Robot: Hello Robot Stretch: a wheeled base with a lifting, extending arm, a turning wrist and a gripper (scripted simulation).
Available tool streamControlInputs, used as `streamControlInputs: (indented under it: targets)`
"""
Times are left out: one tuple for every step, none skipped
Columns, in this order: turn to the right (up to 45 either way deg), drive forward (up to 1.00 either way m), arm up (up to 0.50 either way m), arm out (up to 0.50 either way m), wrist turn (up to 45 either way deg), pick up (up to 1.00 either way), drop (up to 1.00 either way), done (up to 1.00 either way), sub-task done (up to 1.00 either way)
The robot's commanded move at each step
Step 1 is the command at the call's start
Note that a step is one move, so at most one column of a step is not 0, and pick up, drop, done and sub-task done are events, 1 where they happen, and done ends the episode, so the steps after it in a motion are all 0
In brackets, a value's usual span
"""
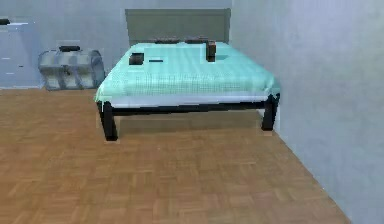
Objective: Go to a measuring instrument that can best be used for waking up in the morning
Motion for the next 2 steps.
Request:
streamControlInputs:
  targets:
    - [0.0, 1.0, 0.0, 0.0, 0.0, 0.0, 0.0, 0.0, 0.0]
    - [-3.0, 0.0, 0.0, 0.0, 0.0, 0.0, 0.0, 0.0, 0.0]
